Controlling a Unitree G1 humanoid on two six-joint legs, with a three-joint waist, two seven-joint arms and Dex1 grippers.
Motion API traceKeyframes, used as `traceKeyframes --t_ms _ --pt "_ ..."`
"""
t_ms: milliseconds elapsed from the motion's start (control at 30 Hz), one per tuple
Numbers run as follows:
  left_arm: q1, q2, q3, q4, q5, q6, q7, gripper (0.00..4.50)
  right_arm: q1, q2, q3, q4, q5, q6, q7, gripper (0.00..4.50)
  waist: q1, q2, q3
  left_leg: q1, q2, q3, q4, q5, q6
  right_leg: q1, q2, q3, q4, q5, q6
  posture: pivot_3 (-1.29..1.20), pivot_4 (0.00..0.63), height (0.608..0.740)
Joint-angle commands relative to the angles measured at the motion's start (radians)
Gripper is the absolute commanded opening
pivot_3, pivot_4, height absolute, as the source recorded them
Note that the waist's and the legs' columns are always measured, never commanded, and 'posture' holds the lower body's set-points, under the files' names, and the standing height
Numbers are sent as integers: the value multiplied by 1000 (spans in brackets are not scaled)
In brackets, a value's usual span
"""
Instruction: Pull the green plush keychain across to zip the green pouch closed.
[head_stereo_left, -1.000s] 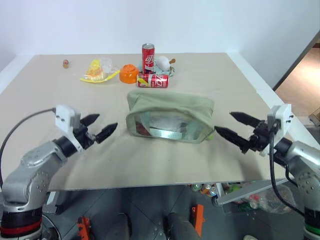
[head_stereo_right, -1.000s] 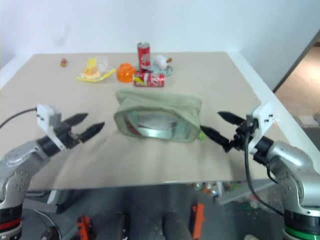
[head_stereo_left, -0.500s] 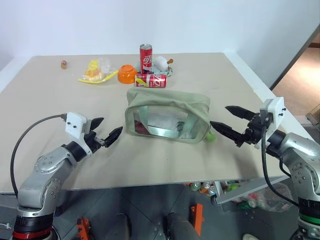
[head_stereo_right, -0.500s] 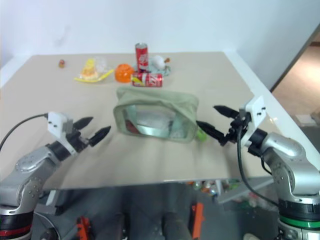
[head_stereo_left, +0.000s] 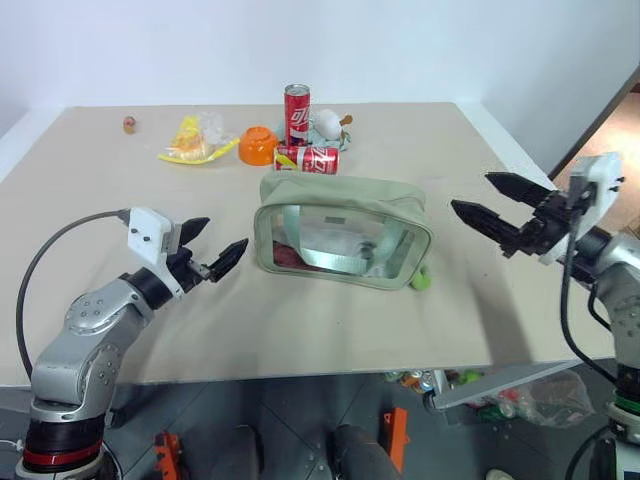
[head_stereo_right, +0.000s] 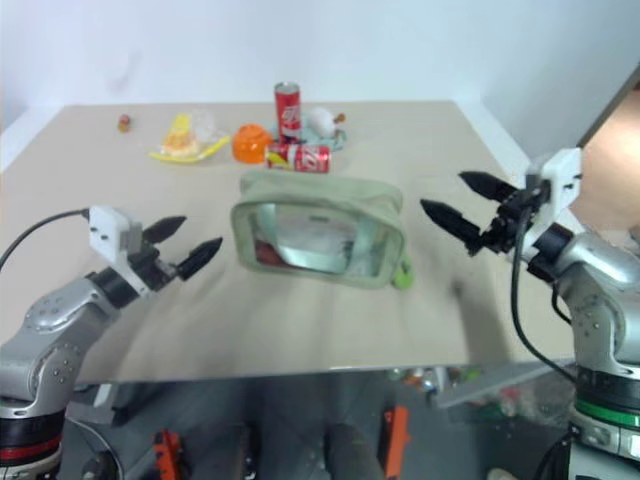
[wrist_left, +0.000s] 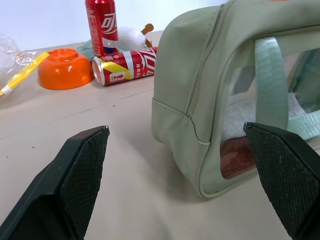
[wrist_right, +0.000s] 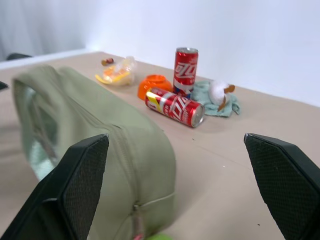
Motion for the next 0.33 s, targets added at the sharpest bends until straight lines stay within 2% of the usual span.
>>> traceKeyframes --t_ms 33,200,333 --pt "8 18 24 -56 -30 1 -19 4468 95 -27 -81 -147 81 66 -9 4493 1 0 0 0 0 0 0 0 0 0 0 0 0 0 0 0 150 740" --pt "62 37 25 -83 -46 20 -35 4468 348 -31 -87 -318 50 39 32 4493 2 0 0 0 0 -1 0 0 0 0 -1 -1 0 -1 0 0 150 740" --pt "124 27 -4 -100 -9 -7 -27 4468 401 -5 -29 -336 -15 -30 20 4493 -4 0 0 2 0 1 1 0 0 0 0 1 0 0 -1 0 150 740"
